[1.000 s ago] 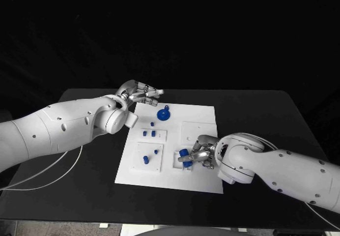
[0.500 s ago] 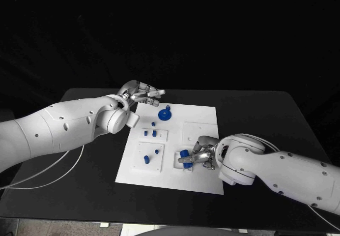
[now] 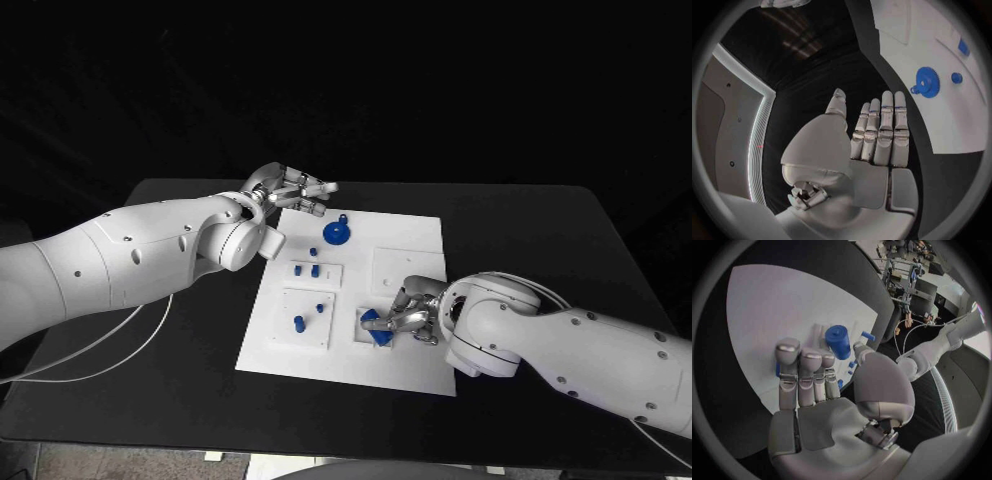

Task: Assemble the parts on the task board

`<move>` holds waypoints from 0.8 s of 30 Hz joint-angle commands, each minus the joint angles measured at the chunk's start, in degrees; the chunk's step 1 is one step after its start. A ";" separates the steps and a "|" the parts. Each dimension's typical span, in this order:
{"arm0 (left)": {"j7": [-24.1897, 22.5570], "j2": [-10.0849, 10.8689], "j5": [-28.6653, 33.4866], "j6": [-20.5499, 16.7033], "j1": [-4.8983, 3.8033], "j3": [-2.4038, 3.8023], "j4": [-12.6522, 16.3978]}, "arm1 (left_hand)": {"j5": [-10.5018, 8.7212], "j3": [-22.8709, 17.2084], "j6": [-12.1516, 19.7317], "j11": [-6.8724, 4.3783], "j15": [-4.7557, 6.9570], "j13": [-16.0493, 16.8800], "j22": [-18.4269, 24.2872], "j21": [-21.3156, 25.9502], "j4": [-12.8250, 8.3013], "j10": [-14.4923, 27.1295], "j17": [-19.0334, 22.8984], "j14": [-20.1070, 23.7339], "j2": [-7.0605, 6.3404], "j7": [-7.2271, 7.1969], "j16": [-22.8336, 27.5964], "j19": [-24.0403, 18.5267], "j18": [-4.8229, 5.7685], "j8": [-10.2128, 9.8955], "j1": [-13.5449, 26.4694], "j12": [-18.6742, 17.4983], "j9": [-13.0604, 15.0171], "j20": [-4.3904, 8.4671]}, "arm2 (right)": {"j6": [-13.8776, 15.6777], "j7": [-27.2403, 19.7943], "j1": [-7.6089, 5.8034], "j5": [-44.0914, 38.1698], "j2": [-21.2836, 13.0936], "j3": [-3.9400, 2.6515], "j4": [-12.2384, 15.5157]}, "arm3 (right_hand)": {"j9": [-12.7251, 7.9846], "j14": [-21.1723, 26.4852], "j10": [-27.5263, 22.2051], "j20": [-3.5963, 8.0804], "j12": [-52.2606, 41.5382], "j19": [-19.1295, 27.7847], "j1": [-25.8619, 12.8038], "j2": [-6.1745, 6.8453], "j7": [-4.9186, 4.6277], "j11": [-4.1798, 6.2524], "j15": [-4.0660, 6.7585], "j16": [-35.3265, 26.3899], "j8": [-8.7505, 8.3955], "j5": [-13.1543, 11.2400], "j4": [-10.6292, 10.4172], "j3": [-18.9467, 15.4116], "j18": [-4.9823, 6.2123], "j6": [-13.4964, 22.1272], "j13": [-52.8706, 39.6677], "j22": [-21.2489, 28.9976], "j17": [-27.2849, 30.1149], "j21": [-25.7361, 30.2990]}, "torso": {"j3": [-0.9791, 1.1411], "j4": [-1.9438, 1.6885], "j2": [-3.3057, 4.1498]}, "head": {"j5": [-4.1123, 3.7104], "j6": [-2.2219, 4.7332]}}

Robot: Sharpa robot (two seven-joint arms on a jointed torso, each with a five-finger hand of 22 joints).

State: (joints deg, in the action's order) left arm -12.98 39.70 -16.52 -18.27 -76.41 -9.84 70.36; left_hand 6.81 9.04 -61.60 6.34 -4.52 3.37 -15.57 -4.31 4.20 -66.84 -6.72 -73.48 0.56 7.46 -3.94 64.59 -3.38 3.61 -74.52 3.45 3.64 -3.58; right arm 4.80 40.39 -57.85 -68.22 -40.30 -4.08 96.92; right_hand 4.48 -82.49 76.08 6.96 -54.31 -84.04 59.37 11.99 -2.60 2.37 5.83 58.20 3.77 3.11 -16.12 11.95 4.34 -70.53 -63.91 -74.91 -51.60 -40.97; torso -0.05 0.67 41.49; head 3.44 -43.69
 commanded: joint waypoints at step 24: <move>0.44 0.01 0.17 1.08 -0.05 0.04 -0.05 | 0.35 0.08 0.26 0.15 -0.12 0.06 0.22 -0.21 0.65 0.36 -0.07 -0.25 -0.16 -0.04 0.13 0.52 0.63 0.12 0.52 0.18 0.09 -0.05 | 1.05 -3.06 0.09 -0.39 -1.70 0.02 1.88 | -0.35 -0.16 0.14 0.46 0.54 -3.09 -1.90 0.00 0.31 0.27 0.17 0.09 -0.07 -0.31 0.64 -0.90 -1.10 -0.28 0.08 -2.88 -0.85 -0.50 | -0.01 0.02 -0.01 | 0.41 -0.04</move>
State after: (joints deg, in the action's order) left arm -12.48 39.76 -16.52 -18.02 -76.40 -9.84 70.26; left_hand 6.81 9.04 -61.60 6.34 -4.51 3.37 -15.44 -4.31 4.51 -66.84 -6.70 -73.48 0.56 7.46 -3.94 64.59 -3.38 3.61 -74.52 3.45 3.69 -3.58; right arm 6.08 38.62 -57.81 -68.49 -41.90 -4.05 98.59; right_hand 4.10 -82.48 76.28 6.96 -54.05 -84.04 57.20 12.10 -2.15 2.57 5.82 58.23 3.75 3.11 -15.23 11.44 3.83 -70.99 -63.91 -74.91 -52.50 -41.59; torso -0.04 0.64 41.51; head 3.78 -43.71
